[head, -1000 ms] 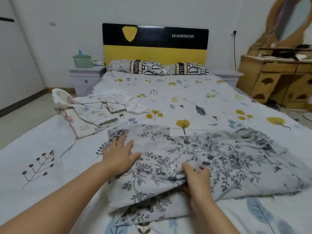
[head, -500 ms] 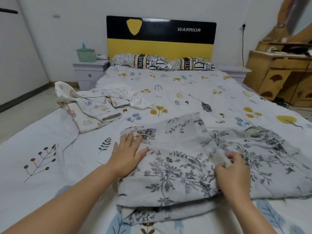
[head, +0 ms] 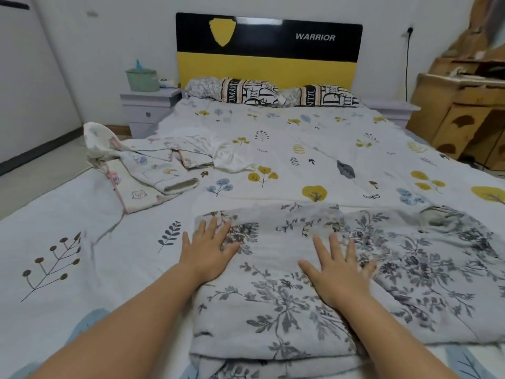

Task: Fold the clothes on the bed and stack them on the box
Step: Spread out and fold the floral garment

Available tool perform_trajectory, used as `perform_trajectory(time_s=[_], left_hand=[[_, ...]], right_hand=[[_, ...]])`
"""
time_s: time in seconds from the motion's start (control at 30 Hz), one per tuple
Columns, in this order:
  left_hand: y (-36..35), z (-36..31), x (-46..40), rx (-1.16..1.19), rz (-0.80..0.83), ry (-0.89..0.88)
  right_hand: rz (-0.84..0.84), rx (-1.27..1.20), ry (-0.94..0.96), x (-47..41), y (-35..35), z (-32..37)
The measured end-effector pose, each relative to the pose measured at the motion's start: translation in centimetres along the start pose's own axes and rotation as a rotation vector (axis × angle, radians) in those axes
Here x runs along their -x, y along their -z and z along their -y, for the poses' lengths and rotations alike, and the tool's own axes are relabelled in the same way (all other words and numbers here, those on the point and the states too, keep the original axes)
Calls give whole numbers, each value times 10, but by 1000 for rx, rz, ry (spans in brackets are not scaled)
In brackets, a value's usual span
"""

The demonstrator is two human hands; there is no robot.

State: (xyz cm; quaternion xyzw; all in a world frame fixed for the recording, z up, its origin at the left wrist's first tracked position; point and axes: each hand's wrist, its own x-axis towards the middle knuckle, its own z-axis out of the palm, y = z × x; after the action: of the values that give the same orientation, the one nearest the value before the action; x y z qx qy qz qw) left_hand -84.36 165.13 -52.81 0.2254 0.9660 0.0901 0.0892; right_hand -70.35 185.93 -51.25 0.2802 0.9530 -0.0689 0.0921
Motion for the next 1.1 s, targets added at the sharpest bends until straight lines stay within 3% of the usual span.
perform_trajectory(time_s=[0.17, 0.23, 0.33, 0.4, 0.47, 0.57, 0.7, 0.87, 1.03, 1.1], left_hand=[[0, 6, -14, 128, 69, -27], [10, 11, -18, 314, -31, -66], [25, 16, -13, 549, -229, 111], [32, 18, -10, 618, -173, 233], [32, 21, -8, 652, -131, 275], [34, 25, -9, 747, -124, 313], [40, 26, -11, 697, -86, 324], [42, 28, -14, 795, -88, 348], [46, 28, -23, 1076, -164, 422], [49, 30, -30, 1059, -254, 401]], right_hand=[[48, 31, 3, -6, 0, 2], [-46, 2, 45, 6, 14, 13], [-249, -222, 375, 53, 29, 48], [-321, -336, 697, 92, 25, 78], [-325, -219, 900, 115, 8, 99], [-310, 42, 957, 121, -22, 114], [-326, 112, 1008, 112, -43, 115], [-389, 138, 1073, 103, -44, 113], [-685, -44, 1237, 111, -41, 112], [-661, -206, 1236, 126, -36, 107]])
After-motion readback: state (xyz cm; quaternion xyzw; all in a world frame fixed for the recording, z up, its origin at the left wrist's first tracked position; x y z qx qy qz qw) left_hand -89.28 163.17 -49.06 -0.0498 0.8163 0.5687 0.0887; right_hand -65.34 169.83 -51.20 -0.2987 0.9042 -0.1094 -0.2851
